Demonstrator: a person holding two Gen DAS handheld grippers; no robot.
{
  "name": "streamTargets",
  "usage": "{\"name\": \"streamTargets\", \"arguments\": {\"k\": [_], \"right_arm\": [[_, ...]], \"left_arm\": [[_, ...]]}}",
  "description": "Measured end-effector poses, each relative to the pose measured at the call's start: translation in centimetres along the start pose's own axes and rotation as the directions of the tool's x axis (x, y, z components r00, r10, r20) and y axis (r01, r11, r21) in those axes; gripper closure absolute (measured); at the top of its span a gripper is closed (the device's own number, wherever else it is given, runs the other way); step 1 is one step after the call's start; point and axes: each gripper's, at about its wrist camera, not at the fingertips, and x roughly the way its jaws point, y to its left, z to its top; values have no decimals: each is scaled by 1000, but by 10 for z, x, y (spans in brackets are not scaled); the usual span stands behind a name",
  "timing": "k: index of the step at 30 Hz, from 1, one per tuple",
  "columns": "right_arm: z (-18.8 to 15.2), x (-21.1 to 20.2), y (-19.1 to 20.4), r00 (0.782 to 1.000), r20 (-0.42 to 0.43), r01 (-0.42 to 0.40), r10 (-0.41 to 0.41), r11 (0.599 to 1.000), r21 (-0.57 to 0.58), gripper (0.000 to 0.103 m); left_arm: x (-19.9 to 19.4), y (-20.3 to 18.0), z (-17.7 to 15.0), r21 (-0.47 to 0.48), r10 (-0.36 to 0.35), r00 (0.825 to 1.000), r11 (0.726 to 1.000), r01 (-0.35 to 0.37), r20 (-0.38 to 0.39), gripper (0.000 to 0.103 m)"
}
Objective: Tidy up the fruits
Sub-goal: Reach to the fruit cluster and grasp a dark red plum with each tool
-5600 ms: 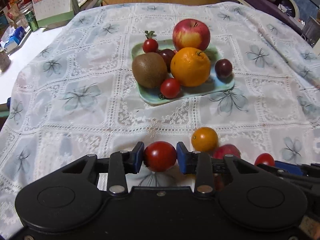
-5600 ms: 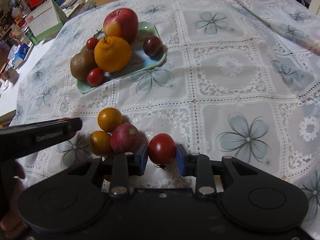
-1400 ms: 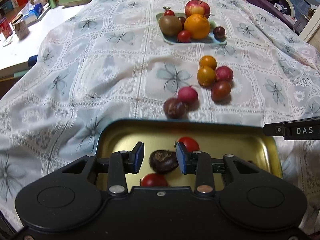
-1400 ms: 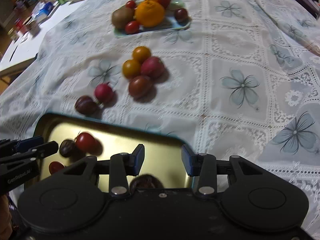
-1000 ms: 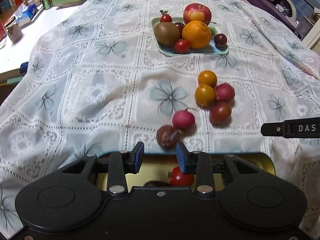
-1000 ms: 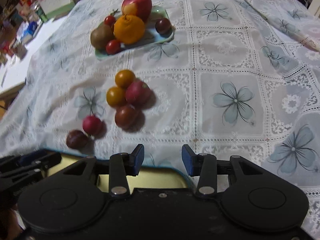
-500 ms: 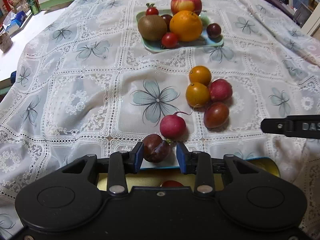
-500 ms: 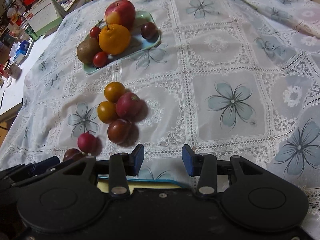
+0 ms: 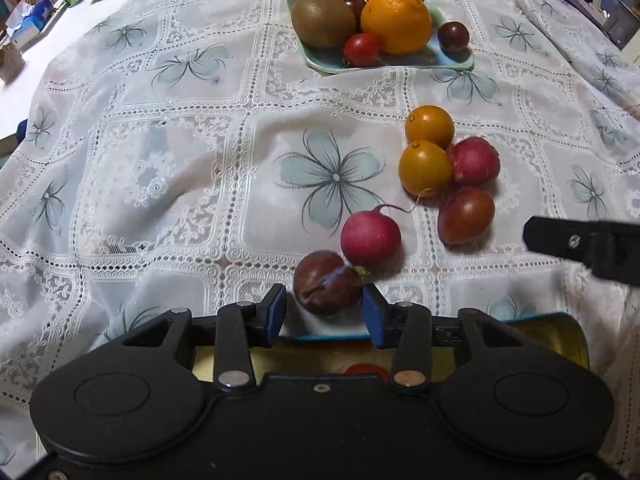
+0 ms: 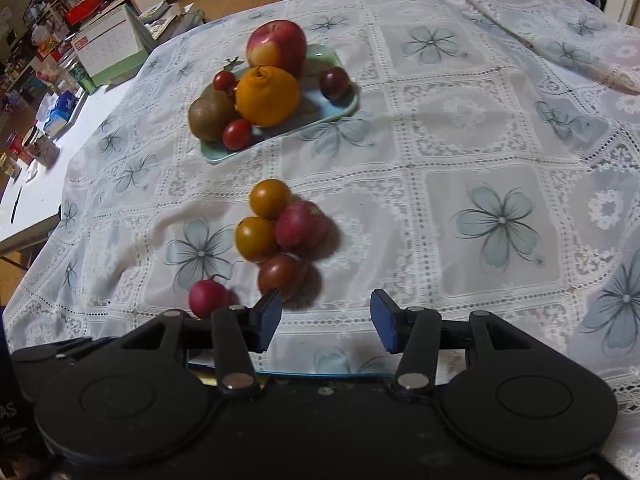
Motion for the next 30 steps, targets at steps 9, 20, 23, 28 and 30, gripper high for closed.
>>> {"name": "streamTargets", "arguments": {"k": [9, 20, 23, 28, 30], "right_arm": [[7, 15, 15, 1000, -28, -9, 9, 1000, -1, 49], [19, 43, 37, 993, -114, 3, -6, 1000, -30, 48], [21, 53, 39, 994, -108, 23, -22, 1000, 8, 48], [22, 68, 41, 994, -101, 50, -49, 999, 16, 49], [22, 72, 42, 993, -95, 64, -63, 998, 12, 50]], "left_arm": [[-11, -2, 8, -17, 13, 997, 1000, -12, 71, 60], [-44, 26, 2, -68, 53, 987, 997, -44, 151, 60], [-47, 31, -2, -78, 48, 987, 996, -36, 152, 60], [-50, 35, -9, -83, 36, 988, 996, -24, 148, 60], [-52, 36, -12, -84, 27, 989, 996, -15, 146, 60]]}}
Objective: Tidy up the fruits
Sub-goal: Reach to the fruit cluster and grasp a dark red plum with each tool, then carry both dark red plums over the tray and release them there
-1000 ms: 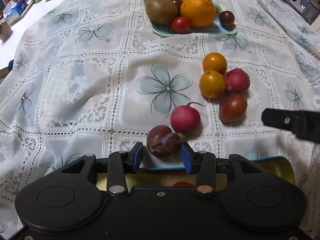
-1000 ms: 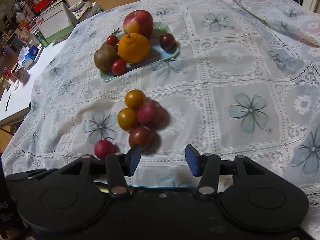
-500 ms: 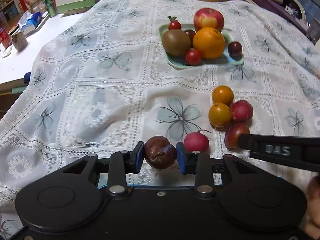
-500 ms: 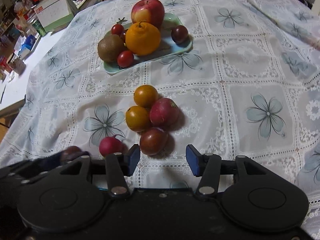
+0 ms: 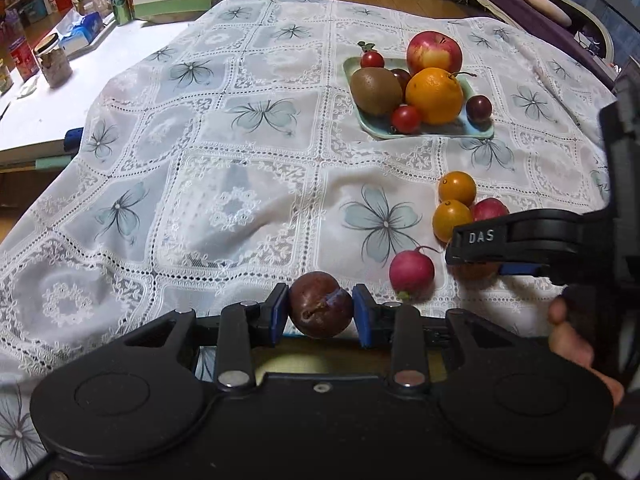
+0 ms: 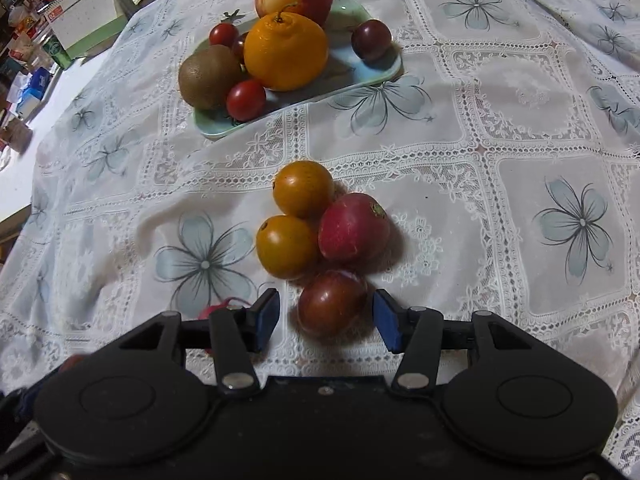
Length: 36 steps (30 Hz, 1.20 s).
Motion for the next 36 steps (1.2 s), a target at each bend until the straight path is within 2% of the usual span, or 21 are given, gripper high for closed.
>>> {"name": "streamTargets", "arguments": {"k": [2, 3, 11, 18, 24, 28, 32, 36], "right_arm": [[0, 2, 0, 1000, 1, 18, -18, 1000, -3, 58], [-1, 2, 0, 1000, 10, 25, -25, 1000, -13, 66], [-13, -21, -10, 999, 20, 25, -24, 999, -48, 66], [-43, -66, -26, 999, 25, -31, 34, 995, -98, 66], [-73, -98, -39, 997, -17, -71, 70, 988, -135, 66], [-91, -115, -49, 997, -26, -70, 67, 986, -150, 66], [-109, -119, -57, 998, -49, -51, 43, 985, -166, 66], [-129, -115, -57, 994, -100, -70, 53, 981, -181, 66]], "left_arm": [[-4, 1, -3, 1, -10, 1000, 1000, 10, -2, 60], [-6, 0, -4, 3, -13, 1000, 1000, 13, -2, 60], [-32, 2, -22, 20, -44, 999, 999, 44, 7, 60], [-54, 5, -45, 43, -66, 998, 997, 65, 8, 60], [-61, 11, -70, 43, -52, 999, 998, 52, -10, 60], [-61, 14, -87, 43, -46, 998, 998, 47, -37, 60], [-59, 13, -104, 41, -62, 996, 997, 65, -69, 60], [-61, 7, -118, 57, -68, 995, 996, 73, -72, 60]]}}
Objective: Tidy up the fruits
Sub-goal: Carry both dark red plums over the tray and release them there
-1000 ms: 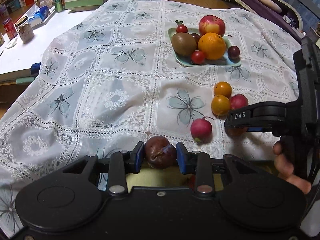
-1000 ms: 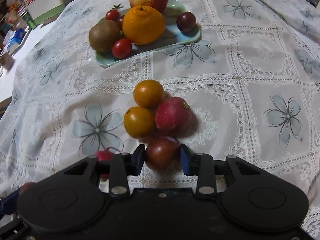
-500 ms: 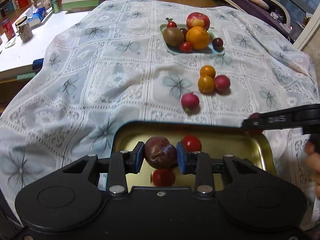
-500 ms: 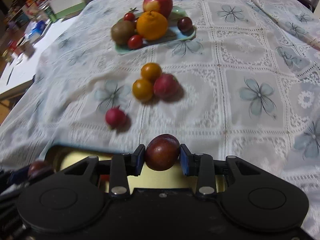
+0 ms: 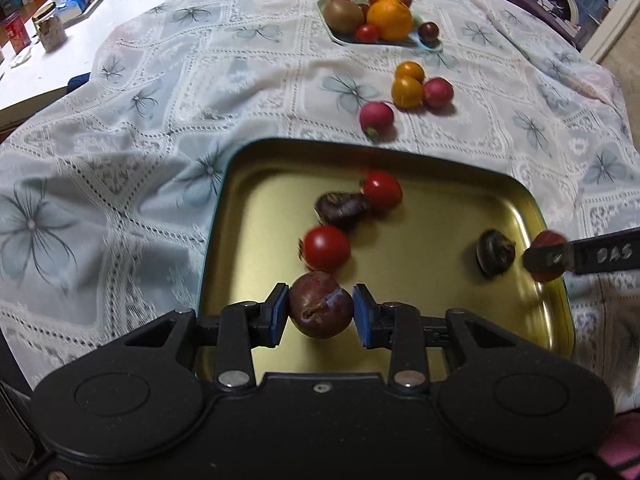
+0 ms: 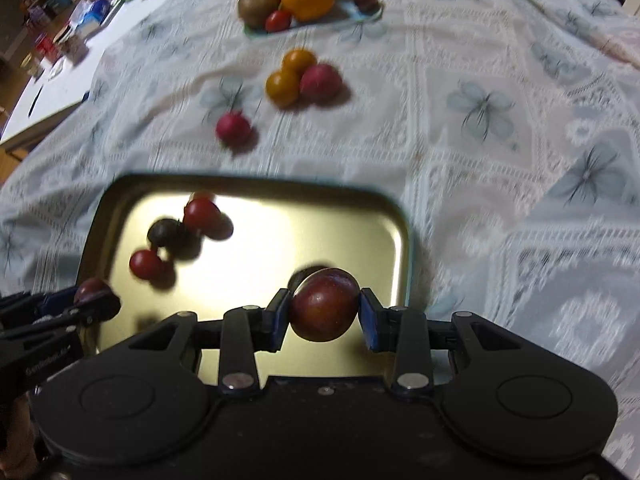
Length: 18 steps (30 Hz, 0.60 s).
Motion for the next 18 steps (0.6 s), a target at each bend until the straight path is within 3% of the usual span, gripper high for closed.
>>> {"name": "streamTargets", "arguments": {"k": [8, 18], "right_arm": [[-26, 17, 33, 996, -85, -39, 30, 993, -108, 66], [-28, 24, 39, 996, -91, -15, 3, 990, -137, 66]], "left_arm": [[5, -4, -13, -2, 16, 1000, 1000, -16, -13, 60], [11, -4, -14, -2, 19, 1000, 1000, -19, -21, 60]]}}
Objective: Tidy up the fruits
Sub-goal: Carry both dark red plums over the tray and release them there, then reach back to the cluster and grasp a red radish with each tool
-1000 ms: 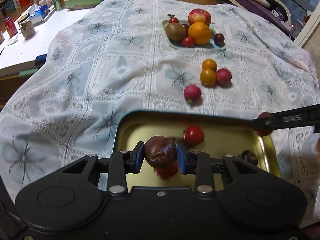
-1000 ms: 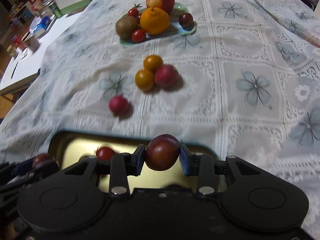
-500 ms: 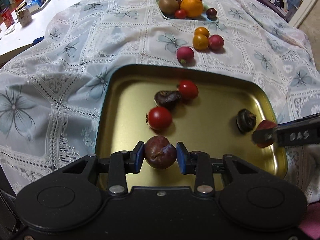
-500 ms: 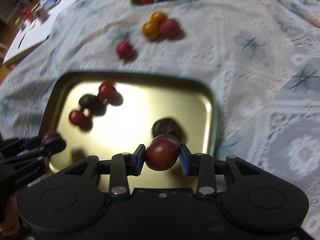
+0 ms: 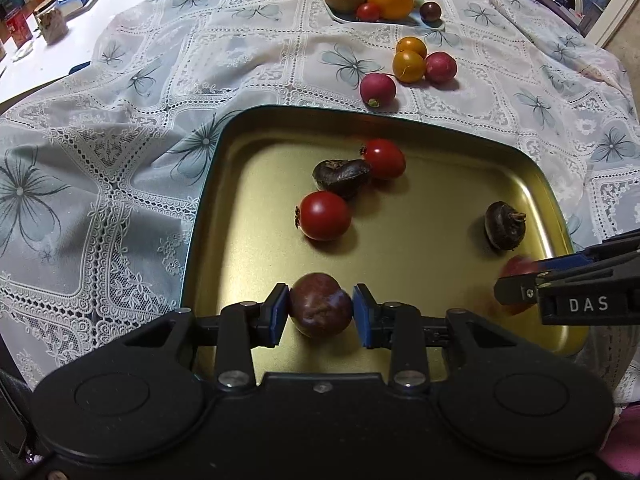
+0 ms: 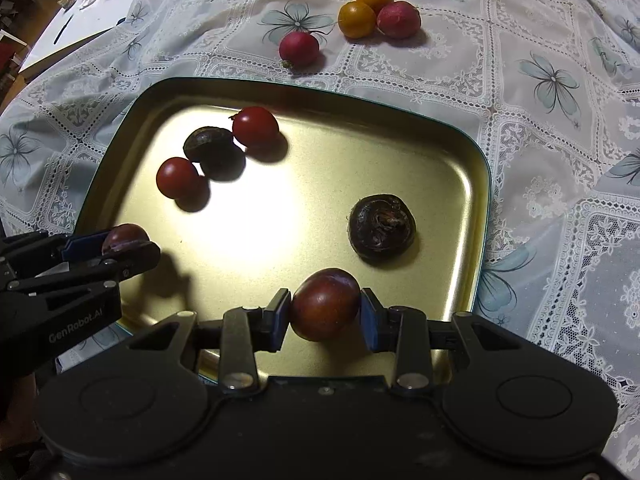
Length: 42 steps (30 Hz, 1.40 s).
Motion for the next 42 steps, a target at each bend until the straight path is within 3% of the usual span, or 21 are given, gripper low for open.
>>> {"name": "streamTargets", "arguments": {"k": [42], "right_arm": [[6, -10, -6, 1000, -7, 9, -9, 1000, 6, 63]], "left_arm": [[-1, -1, 10, 7, 8, 1000, 1000, -8, -13, 59]]}}
